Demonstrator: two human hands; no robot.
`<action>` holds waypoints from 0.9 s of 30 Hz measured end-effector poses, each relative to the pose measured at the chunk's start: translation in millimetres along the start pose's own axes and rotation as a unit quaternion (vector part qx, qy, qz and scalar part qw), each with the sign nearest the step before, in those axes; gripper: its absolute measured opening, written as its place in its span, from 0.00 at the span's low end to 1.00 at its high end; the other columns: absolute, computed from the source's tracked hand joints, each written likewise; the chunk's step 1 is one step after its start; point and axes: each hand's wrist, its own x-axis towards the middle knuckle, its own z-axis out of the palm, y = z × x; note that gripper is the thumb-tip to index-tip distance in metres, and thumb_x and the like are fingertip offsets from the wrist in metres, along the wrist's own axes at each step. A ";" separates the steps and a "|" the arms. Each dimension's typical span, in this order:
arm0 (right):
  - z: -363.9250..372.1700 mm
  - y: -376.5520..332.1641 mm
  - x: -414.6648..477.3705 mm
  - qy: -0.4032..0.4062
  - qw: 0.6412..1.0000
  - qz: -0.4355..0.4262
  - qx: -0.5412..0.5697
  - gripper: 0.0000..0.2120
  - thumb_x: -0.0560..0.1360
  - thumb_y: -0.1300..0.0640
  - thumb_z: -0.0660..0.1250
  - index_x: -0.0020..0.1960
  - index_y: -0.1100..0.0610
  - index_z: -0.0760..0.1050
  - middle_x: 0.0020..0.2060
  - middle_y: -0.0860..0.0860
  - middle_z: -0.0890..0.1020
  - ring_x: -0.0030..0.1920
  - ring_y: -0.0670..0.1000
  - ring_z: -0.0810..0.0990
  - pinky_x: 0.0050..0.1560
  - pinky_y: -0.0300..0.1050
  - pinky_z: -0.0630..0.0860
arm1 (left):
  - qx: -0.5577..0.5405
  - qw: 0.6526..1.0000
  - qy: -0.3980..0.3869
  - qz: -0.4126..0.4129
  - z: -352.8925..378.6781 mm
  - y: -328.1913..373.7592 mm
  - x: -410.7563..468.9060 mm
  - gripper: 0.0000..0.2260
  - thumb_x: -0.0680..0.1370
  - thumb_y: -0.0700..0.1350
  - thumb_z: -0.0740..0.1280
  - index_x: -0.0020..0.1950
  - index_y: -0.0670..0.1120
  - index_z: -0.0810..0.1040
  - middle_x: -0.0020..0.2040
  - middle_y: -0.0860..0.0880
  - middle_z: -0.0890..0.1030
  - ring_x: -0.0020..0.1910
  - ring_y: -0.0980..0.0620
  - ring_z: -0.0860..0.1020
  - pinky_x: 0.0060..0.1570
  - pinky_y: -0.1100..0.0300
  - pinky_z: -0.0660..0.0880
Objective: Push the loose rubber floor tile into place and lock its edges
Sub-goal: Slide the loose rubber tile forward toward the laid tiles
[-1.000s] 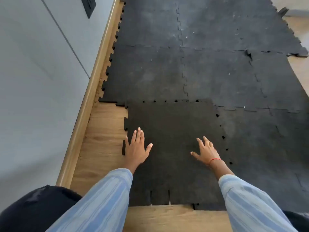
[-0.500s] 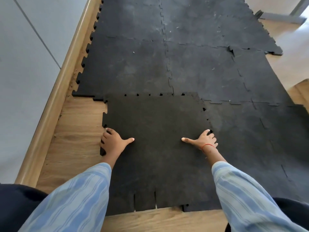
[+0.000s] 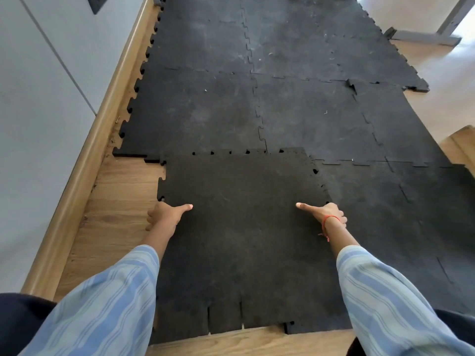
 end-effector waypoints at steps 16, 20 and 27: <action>17.0 -49.2 -57.2 -0.126 0.986 -0.009 0.110 0.30 0.69 0.53 0.76 0.65 0.65 0.70 0.59 0.61 0.76 0.55 0.62 0.76 0.51 0.56 0.77 | -0.132 0.985 0.101 -0.043 -79.8 -11.6 18.6 0.40 0.68 0.63 0.73 0.74 0.46 0.64 0.73 0.44 0.68 0.71 0.40 0.66 0.69 0.43 0.65; 42.7 -54.4 -78.7 -0.181 0.976 0.001 0.123 0.27 0.73 0.56 0.73 0.66 0.67 0.69 0.57 0.62 0.75 0.48 0.61 0.77 0.43 0.55 0.73 | -0.069 0.994 0.082 -0.038 -108.3 -17.0 38.8 0.49 0.65 0.69 0.71 0.77 0.48 0.58 0.77 0.45 0.61 0.75 0.39 0.61 0.71 0.40 0.61; 68.0 -38.7 -81.0 -0.020 0.998 -0.033 0.043 0.18 0.72 0.49 0.68 0.50 0.65 0.77 0.46 0.60 0.81 0.45 0.63 0.81 0.47 0.55 0.80 | 0.075 0.996 0.012 -0.043 -92.5 -16.9 44.2 0.52 0.66 0.65 0.73 0.78 0.43 0.50 0.76 0.40 0.57 0.74 0.37 0.60 0.70 0.43 0.63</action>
